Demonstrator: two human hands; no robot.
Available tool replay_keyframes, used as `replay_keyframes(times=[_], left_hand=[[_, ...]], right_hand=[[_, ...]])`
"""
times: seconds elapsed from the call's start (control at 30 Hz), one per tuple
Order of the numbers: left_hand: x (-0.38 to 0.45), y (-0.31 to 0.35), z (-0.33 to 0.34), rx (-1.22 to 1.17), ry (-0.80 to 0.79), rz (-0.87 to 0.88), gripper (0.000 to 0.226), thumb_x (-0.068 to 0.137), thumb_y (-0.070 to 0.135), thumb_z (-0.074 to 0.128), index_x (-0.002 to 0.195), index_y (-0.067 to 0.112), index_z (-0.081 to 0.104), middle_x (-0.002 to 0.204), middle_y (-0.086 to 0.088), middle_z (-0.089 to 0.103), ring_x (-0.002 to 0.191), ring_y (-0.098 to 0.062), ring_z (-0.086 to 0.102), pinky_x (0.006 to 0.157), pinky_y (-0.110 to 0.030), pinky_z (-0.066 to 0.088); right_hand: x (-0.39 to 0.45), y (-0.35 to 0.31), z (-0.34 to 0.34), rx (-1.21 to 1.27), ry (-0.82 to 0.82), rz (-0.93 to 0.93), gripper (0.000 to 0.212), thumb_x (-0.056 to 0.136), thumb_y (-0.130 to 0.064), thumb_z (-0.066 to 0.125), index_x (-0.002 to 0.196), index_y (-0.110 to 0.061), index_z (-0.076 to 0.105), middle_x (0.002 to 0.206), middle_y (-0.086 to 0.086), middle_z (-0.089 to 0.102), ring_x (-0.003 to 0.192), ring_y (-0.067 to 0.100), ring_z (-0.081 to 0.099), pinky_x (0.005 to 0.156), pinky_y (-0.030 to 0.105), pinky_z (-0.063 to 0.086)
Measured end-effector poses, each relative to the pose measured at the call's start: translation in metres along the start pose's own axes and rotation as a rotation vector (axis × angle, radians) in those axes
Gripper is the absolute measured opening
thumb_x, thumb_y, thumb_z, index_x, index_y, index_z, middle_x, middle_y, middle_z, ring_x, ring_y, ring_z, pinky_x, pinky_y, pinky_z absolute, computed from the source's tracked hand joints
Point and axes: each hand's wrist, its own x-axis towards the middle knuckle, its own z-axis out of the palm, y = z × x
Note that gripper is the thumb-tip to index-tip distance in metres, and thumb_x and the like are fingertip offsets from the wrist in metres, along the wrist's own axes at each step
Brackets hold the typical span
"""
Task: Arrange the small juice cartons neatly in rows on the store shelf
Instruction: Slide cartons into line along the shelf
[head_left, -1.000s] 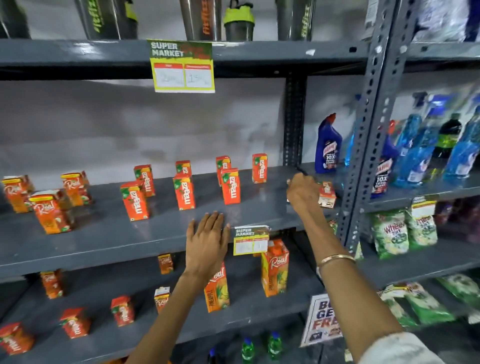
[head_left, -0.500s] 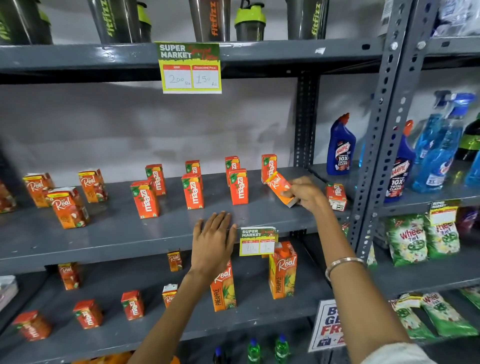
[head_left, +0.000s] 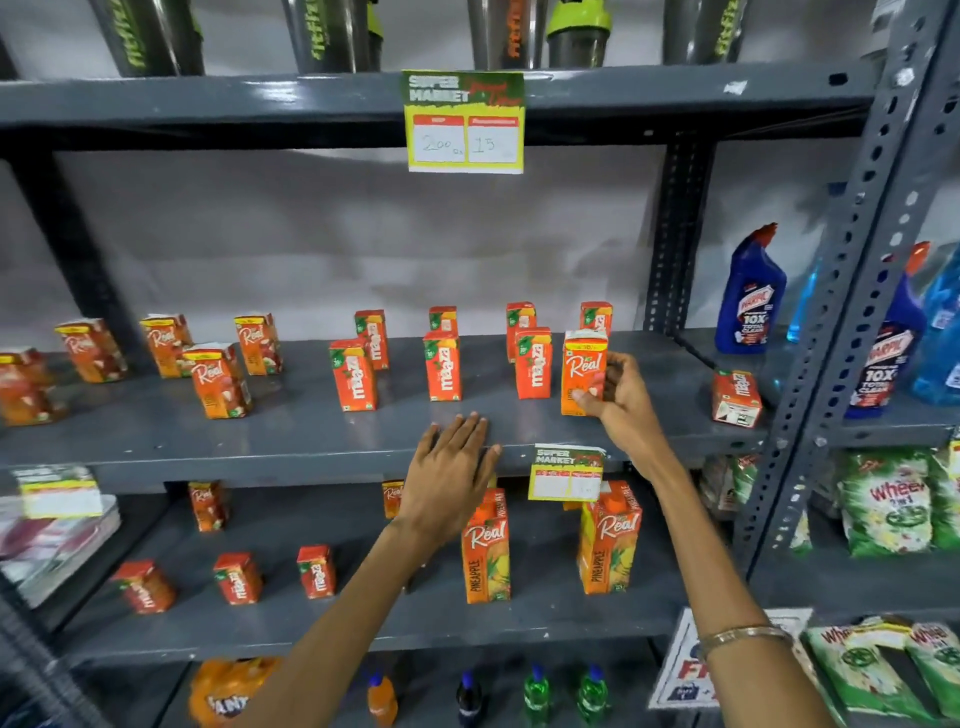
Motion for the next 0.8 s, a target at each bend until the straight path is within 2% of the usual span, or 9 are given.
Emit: replay_keyframes(times=[0.1,0.27,0.37,0.43,0.53,0.67,0.8], left_hand=[[-0.017,-0.032,-0.011,0.031,0.015,-0.026,0.059,0.105,0.05,0.02,0.153,0.018,0.032,0.16,-0.001,0.034,0.15,-0.016,0.025,0.126,-0.042,0.011],[-0.049,-0.104,-0.042,0.092,0.061,-0.079,0.06,0.103,0.049,0.017,0.148,0.017,0.041,0.155,-0.003,0.044,0.146,-0.019,0.035,0.124,-0.042,0.019],[-0.066,-0.145,-0.06,0.091,0.053,-0.101,0.065,0.1,0.051,0.014,0.147,0.017,0.043,0.154,-0.003,0.045,0.145,-0.021,0.036,0.123,-0.043,0.02],[-0.083,-0.185,-0.075,0.094,0.06,-0.109,0.063,0.101,0.05,0.017,0.146,0.017,0.044,0.153,-0.004,0.046,0.145,-0.021,0.037,0.122,-0.042,0.021],[-0.104,-0.25,-0.097,0.122,0.09,-0.109,0.053,0.103,0.045,0.03,0.143,0.015,0.049,0.149,-0.005,0.052,0.141,-0.021,0.043,0.12,-0.041,0.025],[-0.127,-0.322,-0.123,0.131,0.109,-0.125,0.054,0.102,0.045,0.028,0.14,0.015,0.053,0.145,-0.004,0.056,0.139,-0.02,0.046,0.118,-0.043,0.032],[-0.148,-0.377,-0.138,0.138,0.112,-0.142,0.054,0.103,0.046,0.027,0.142,0.017,0.05,0.148,-0.002,0.053,0.141,-0.018,0.043,0.118,-0.043,0.032]], right_hand=[[-0.009,-0.011,0.04,0.043,-0.095,-0.016,0.052,0.086,-0.007,0.071,0.126,-0.024,0.041,0.119,-0.009,0.063,0.112,0.01,0.062,0.097,0.034,0.05],[-0.024,-0.031,0.145,0.079,-0.238,-0.08,0.053,0.084,0.002,0.07,0.123,-0.02,0.04,0.124,0.005,0.061,0.116,0.02,0.061,0.101,0.04,0.051],[-0.034,-0.043,0.207,0.105,-0.29,-0.076,0.053,0.085,0.002,0.069,0.123,-0.022,0.04,0.121,0.0,0.061,0.113,0.016,0.061,0.101,0.036,0.051],[-0.041,-0.054,0.257,0.139,-0.301,-0.084,0.052,0.085,0.004,0.068,0.122,-0.02,0.04,0.118,-0.002,0.06,0.111,0.017,0.06,0.1,0.037,0.051],[-0.051,-0.075,0.337,0.188,-0.316,-0.091,0.053,0.084,0.003,0.069,0.125,-0.017,0.041,0.124,0.003,0.061,0.113,0.017,0.061,0.099,0.037,0.052],[-0.055,-0.101,0.437,0.232,-0.319,-0.105,0.053,0.082,0.01,0.067,0.122,-0.014,0.04,0.124,0.008,0.058,0.108,0.018,0.058,0.099,0.039,0.05],[-0.048,-0.115,0.512,0.161,-0.378,-0.09,0.052,0.086,0.004,0.066,0.126,-0.014,0.038,0.119,0.002,0.057,0.107,0.014,0.057,0.096,0.031,0.049]])
